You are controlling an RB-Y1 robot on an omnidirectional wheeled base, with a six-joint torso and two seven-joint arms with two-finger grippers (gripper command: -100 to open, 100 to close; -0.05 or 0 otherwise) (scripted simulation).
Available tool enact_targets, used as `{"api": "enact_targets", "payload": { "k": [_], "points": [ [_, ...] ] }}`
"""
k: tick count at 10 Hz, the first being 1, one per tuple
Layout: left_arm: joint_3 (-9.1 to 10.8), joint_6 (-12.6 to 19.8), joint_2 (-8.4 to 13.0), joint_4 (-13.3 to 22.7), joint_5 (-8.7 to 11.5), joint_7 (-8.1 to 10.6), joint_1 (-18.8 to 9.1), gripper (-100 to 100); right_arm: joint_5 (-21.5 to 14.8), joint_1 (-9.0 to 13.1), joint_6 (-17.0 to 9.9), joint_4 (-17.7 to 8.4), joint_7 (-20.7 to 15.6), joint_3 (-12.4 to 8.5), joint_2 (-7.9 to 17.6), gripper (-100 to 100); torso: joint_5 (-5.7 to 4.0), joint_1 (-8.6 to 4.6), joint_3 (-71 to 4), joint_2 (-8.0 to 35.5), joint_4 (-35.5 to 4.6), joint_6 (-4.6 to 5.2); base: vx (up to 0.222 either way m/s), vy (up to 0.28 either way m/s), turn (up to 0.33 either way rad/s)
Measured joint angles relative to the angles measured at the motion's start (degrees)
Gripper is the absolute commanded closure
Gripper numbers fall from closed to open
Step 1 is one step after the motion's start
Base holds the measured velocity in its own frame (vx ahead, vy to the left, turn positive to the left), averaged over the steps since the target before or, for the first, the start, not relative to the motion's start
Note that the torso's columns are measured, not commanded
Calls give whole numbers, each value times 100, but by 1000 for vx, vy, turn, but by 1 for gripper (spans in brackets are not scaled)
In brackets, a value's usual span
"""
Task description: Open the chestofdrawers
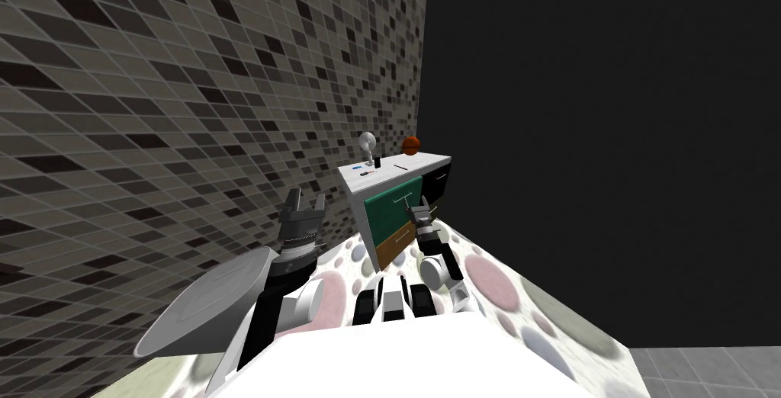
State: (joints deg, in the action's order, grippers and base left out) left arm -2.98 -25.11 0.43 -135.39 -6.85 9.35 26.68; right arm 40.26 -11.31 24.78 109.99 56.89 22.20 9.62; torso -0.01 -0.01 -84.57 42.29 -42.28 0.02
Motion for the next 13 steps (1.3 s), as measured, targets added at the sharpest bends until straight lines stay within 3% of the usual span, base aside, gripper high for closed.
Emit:
{"api": "enact_targets", "payload": {
  "k": [1,3,4,7,9,13],
  "points": [
    [0,0,0,0,0,0,0,0,171,120,-33,-159,157,68,-42,-100,2,4,2,2,-1,-3,24,-70,57],
    [0,0,0,0,0,0,0,0,402,143,-71,-257,420,213,-47,-100,1,0,2,1,-1,-3,30,-93,122],
    [0,0,0,0,0,0,0,0,568,281,-72,-490,593,340,-101,-100,-1,-5,-1,-4,1,-4,37,-85,46],
    [0,0,0,0,0,0,0,0,957,414,-83,-817,1047,648,-165,-100,0,-3,0,-2,0,-3,35,-93,86],
    [0,0,0,0,0,0,0,0,1252,529,-182,-950,1349,714,-176,-100,3,8,0,-1,0,-3,45,-82,105],
    [0,0,0,0,0,0,0,0,1786,682,-232,-1306,1938,1095,-242,-100,1,-1,2,1,-1,-2,21,-82,84]
  ]
}}
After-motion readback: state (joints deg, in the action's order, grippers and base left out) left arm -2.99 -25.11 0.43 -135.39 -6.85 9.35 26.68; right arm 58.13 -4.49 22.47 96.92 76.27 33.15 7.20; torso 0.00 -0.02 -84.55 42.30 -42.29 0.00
